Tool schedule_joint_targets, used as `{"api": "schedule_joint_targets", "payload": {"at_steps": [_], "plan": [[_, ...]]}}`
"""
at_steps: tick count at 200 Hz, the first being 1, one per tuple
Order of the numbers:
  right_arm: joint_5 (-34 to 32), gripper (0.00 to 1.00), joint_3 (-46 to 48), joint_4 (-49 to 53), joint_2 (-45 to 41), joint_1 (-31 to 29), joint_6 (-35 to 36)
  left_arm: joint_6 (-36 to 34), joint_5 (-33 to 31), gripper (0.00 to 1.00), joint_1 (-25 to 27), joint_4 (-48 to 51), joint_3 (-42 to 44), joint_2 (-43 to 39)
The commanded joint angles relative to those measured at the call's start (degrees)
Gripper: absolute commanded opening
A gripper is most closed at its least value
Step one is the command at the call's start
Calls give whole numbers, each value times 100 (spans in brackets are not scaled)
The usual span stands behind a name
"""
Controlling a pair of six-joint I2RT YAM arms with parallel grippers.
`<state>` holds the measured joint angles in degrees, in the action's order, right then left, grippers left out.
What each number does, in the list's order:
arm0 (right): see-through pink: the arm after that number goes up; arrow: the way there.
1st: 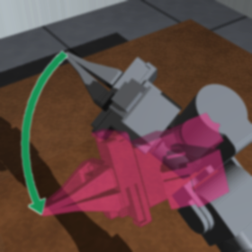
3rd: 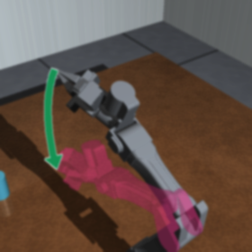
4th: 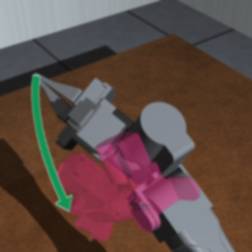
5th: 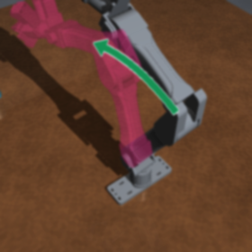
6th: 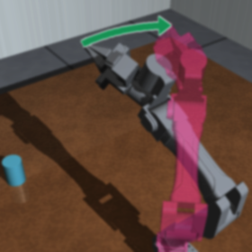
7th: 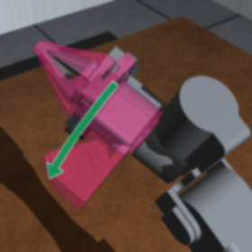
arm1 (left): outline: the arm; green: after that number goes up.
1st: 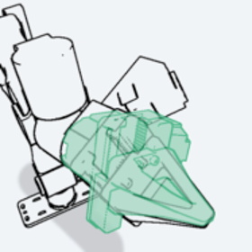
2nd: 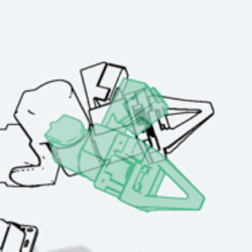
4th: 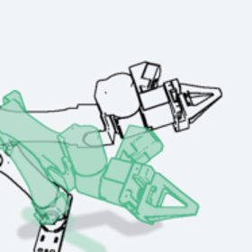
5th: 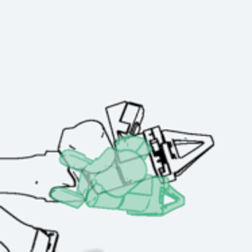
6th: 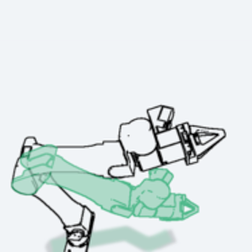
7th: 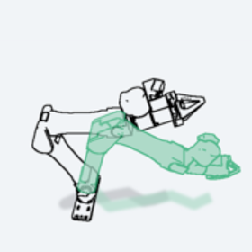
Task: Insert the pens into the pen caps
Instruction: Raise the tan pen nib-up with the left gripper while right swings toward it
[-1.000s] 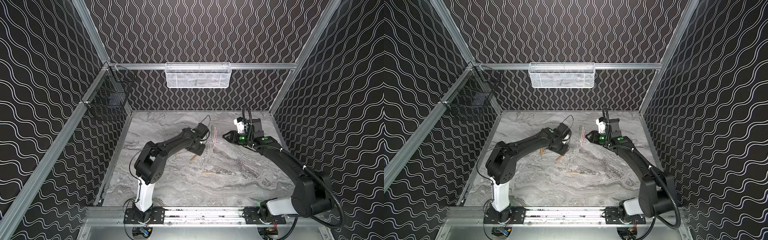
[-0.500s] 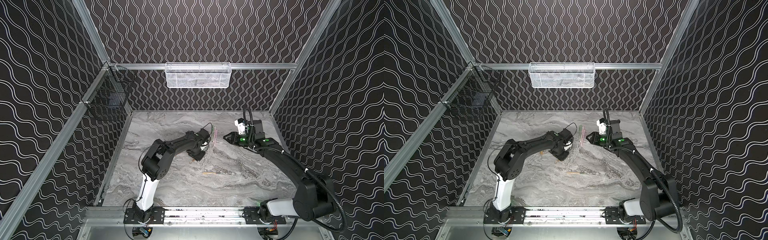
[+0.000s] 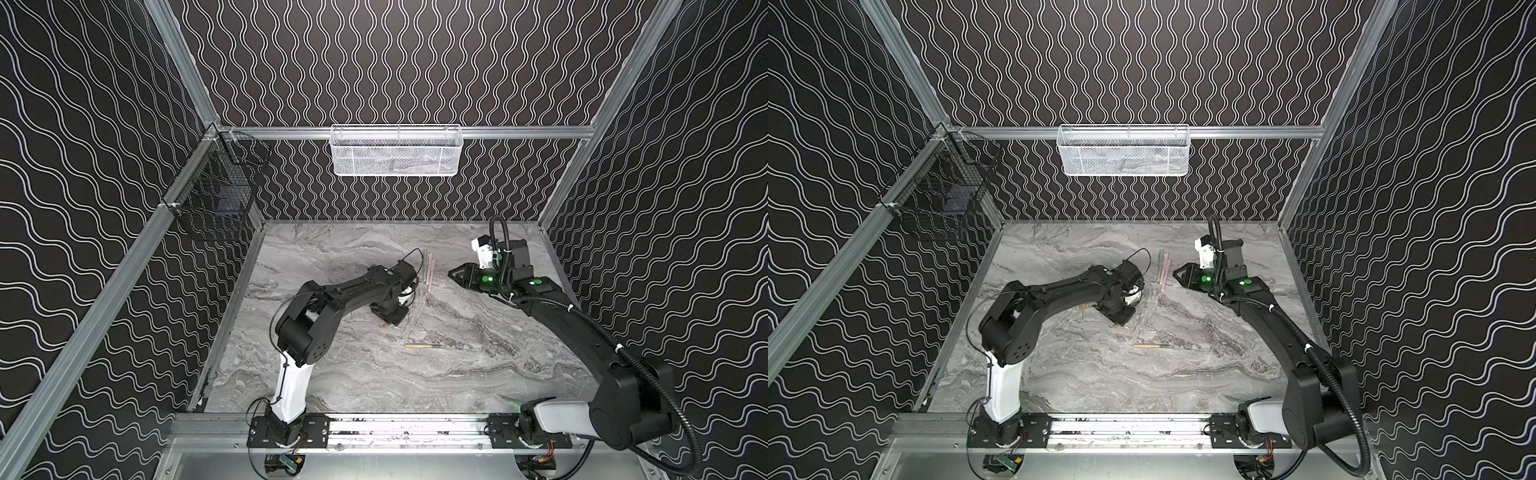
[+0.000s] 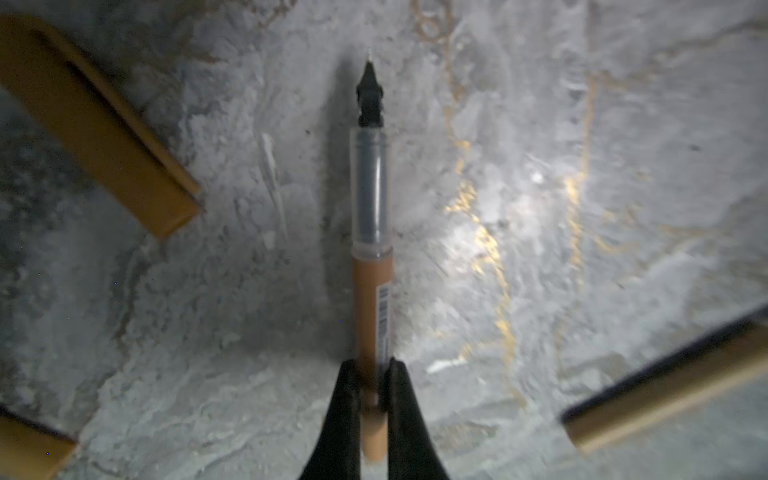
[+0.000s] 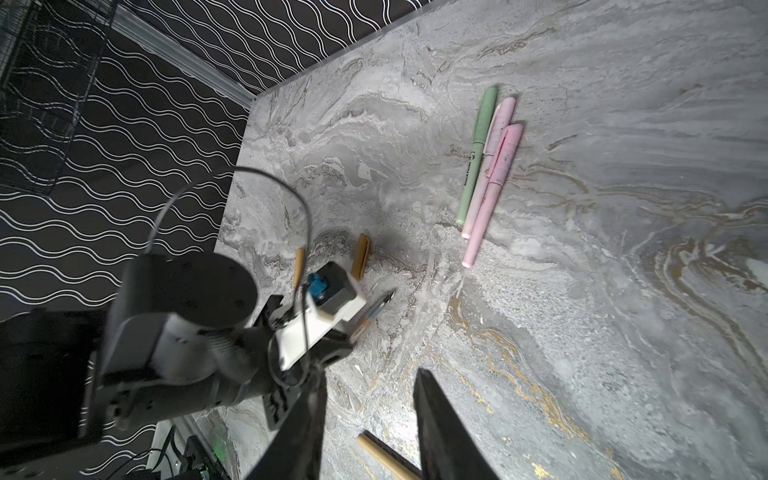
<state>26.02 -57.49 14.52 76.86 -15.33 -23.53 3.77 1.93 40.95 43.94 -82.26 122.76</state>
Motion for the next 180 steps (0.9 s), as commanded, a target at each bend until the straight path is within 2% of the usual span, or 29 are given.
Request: {"api": "schedule_joint_targets", "payload": {"at_steps": [1, 28, 49, 76, 96, 111, 142, 180], "plan": [[-7, 38, 1, 85, -154, -9, -37, 137, 637, 7, 12, -584, 89, -427], [-89, 37, 185, 161, -341, -3, -99, 107, 842, 4, 18, -881, 151, -1037], [-75, 37, 172, 247, -554, -3, -100, 50, 1002, 2, 18, -1473, 505, -1771], [-119, 34, 74, 307, -1012, -21, -180, 45, 891, 2, 10, -2675, 1440, -3036], [-218, 33, 259, -379, -1666, -190, -443, 58, 673, 2, -50, -3488, 2090, -3915], [-190, 35, 258, -853, -1943, -528, -446, 260, 728, 3, -182, -3939, 2431, -4378], [-762, 43, -283, -1068, -1833, -1881, 133, 883, 1615, 3, -728, -4554, 2713, -4792], [-581, 46, -875, -1193, -1078, -2300, 240, 1035, 2011, 2, -802, -4708, 2724, -4822]]}}
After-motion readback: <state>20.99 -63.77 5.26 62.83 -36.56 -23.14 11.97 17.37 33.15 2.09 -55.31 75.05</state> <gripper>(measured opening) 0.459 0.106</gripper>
